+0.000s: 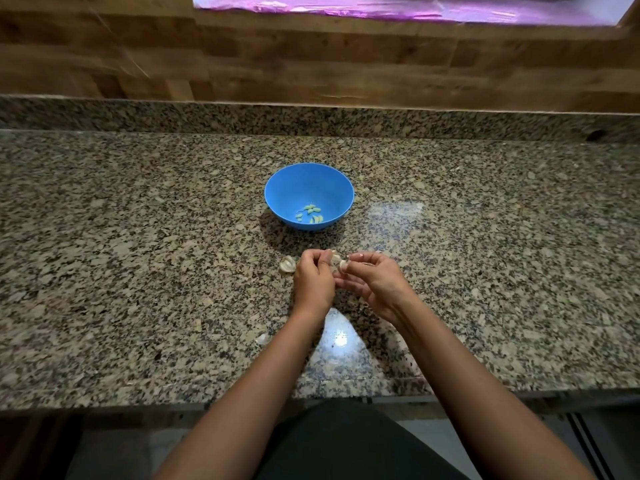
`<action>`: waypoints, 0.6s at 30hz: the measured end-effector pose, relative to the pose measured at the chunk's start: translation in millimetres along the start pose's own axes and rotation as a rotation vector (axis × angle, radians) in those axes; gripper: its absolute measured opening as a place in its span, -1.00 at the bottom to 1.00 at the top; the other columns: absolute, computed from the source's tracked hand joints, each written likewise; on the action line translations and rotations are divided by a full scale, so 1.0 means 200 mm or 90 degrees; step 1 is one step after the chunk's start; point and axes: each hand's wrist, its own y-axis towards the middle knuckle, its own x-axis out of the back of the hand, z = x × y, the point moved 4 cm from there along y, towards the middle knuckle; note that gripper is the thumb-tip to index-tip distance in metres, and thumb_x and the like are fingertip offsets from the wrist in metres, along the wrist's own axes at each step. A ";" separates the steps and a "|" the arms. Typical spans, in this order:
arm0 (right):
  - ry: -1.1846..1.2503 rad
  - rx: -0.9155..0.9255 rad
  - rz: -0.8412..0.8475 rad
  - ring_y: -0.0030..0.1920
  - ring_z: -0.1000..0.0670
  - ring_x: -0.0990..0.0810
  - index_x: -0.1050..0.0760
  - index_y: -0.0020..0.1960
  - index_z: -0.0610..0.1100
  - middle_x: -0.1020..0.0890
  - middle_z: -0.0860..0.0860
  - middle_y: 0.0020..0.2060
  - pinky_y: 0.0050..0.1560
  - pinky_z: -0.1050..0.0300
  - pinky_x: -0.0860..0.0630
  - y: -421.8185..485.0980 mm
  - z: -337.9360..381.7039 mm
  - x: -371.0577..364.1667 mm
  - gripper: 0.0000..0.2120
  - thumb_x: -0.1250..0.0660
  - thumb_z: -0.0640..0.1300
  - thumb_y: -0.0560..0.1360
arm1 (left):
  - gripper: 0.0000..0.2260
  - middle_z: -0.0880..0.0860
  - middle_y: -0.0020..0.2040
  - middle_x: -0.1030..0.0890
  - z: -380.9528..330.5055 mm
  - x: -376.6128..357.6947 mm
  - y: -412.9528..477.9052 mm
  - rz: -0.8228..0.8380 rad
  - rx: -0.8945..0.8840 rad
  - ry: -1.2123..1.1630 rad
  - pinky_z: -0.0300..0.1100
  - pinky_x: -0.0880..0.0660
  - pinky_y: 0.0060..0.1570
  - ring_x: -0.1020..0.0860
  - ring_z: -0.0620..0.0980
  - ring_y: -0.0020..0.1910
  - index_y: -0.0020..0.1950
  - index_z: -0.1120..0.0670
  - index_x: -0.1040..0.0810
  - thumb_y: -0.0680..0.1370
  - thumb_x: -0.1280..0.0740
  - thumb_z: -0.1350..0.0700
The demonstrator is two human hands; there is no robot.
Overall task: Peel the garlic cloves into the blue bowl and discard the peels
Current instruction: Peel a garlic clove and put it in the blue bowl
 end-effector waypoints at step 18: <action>-0.022 0.008 0.030 -0.21 -0.03 -0.59 -0.53 -0.05 -0.34 -0.60 -0.15 -0.18 -0.15 0.20 -0.60 0.00 -0.01 0.07 -0.88 -0.26 -0.46 0.46 | -0.84 0.05 0.00 -0.58 0.01 0.09 -0.02 0.041 -0.189 0.282 -0.28 -0.45 -0.07 -0.50 -0.08 -0.06 0.10 0.16 -0.58 0.58 -0.27 0.18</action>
